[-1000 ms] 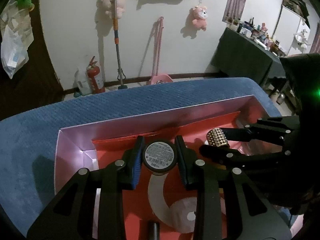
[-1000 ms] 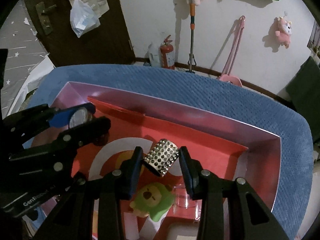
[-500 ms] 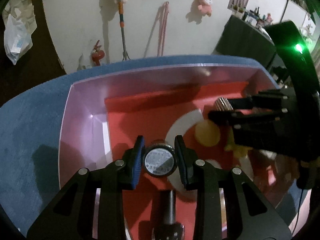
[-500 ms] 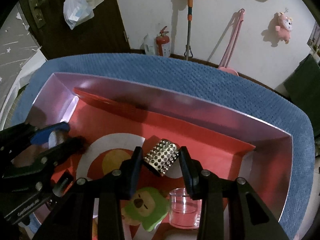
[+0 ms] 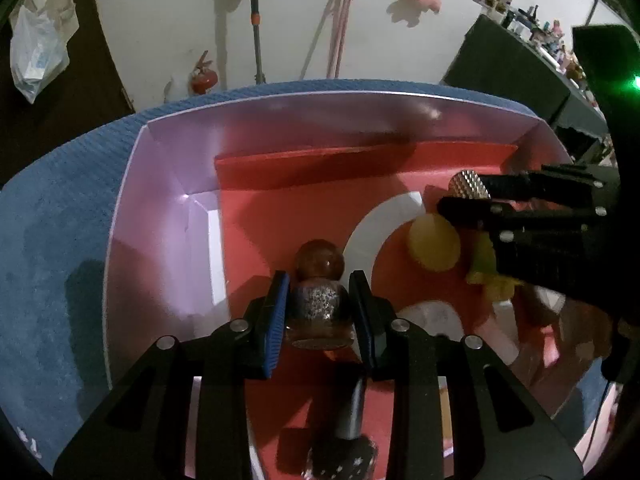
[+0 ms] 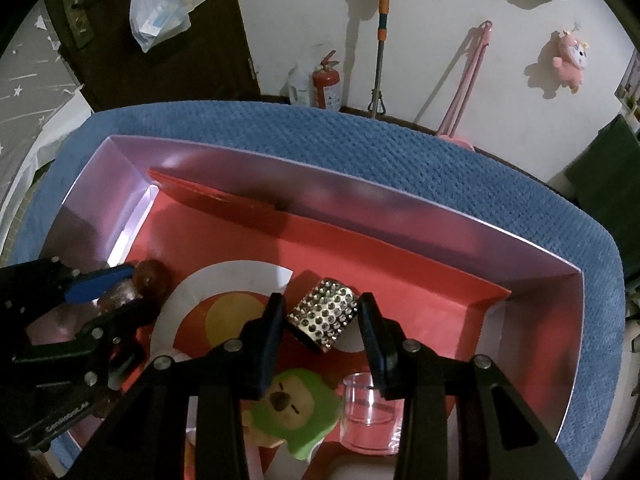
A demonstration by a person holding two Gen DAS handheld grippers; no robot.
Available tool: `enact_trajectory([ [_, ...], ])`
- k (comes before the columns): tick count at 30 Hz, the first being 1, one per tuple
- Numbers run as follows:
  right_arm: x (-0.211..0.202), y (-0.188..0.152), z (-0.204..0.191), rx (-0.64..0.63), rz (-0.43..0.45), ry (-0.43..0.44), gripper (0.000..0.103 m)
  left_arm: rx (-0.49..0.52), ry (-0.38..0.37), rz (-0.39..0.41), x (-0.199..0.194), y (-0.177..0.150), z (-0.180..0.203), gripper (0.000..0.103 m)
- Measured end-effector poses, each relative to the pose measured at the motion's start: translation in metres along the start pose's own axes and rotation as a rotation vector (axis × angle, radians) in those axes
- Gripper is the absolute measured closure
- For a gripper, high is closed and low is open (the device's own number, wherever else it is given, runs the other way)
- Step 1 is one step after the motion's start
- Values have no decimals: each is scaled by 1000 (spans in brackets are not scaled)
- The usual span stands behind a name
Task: Organize rigid objects
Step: 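Lower the bottle and cylinder into the box and open both grippers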
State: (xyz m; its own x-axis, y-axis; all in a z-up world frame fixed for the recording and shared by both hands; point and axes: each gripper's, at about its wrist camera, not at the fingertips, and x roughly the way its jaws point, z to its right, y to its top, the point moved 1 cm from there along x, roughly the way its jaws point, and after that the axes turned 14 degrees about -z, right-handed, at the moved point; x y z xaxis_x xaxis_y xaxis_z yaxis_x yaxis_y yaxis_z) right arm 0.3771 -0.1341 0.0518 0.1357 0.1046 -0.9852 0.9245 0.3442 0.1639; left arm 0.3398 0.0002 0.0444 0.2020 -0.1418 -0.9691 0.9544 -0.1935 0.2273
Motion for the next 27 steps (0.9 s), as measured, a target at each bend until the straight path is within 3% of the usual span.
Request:
enact_trajectory([
  [15,5,7,-5,-8,-15,-47,62,-11,26,37,8,15,12,74],
  [27,7,3,-7,-12,-7,-74,48,-13,18,68,2,14,7,73],
])
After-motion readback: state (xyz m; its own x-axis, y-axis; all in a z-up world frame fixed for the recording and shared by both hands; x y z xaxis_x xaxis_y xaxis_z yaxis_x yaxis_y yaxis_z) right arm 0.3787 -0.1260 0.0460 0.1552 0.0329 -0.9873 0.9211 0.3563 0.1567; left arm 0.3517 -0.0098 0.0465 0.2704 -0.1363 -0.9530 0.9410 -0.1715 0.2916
